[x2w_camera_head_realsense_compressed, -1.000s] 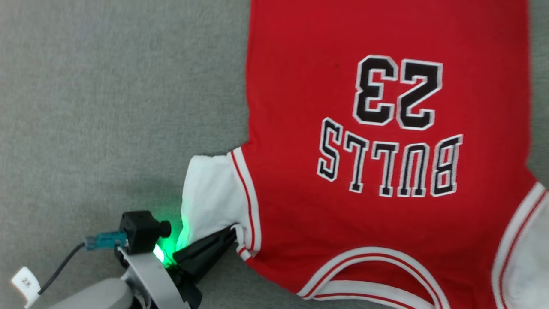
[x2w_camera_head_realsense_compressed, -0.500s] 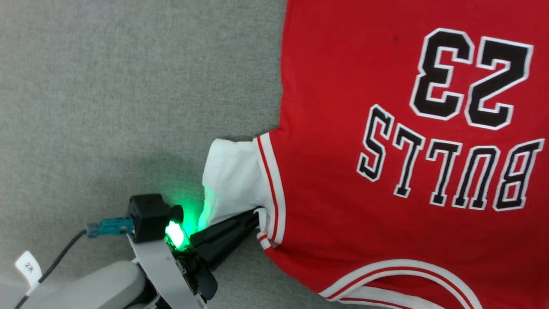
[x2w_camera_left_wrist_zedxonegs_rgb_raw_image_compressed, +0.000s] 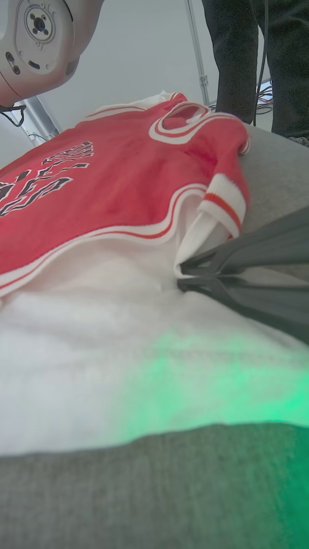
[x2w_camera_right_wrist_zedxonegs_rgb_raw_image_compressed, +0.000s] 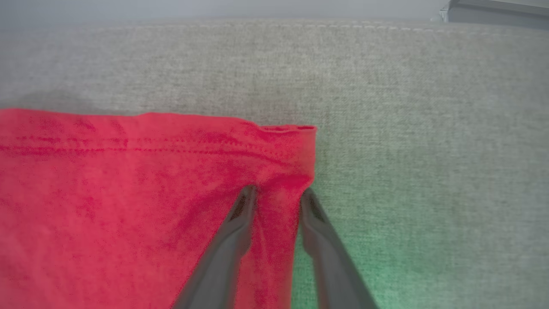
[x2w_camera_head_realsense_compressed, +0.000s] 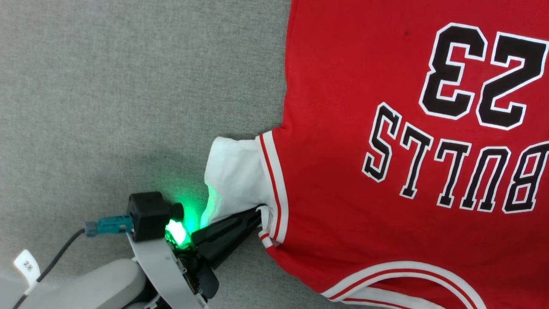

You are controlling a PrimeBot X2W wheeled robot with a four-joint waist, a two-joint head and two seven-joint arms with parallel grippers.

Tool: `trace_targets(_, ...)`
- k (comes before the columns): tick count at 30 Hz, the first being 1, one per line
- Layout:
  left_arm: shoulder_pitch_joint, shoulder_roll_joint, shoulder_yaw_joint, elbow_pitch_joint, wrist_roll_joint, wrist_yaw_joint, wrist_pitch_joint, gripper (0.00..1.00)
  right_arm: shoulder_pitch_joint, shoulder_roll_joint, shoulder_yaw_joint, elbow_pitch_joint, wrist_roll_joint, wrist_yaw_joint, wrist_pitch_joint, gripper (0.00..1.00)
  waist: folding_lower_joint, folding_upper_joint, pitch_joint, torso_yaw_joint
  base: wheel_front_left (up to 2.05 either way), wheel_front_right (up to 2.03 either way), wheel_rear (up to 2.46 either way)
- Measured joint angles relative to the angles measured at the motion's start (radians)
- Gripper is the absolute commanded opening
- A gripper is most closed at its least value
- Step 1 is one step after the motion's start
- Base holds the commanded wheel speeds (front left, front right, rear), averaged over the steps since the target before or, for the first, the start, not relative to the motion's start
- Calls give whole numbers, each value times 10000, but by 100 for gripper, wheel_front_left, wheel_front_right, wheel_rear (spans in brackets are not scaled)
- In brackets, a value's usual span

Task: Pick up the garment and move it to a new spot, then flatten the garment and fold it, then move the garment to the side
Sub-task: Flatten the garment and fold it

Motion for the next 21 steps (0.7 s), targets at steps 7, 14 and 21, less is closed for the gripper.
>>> trace_targets(7, 164, -263, 244, 253, -10, 4, 35, 0, 477, 109, -458, 4, 627, 2, -416, 0, -1, 0, -343, -40, 0, 0, 0)
trace_targets(14, 374, -504, 422, 765, -115, 73, 96, 0, 2540, -681, 178, -1302, 2293, 8, -408, 0, 0, 0, -1070, -170, 0, 0, 0)
trace_targets(21, 734, -558, 639, 1227, -276, 159, 178, 0, 6278, -1546, 130, -3981, 4211, 8, 23, 0, 0, 0, -2008, -446, 0, 0, 0)
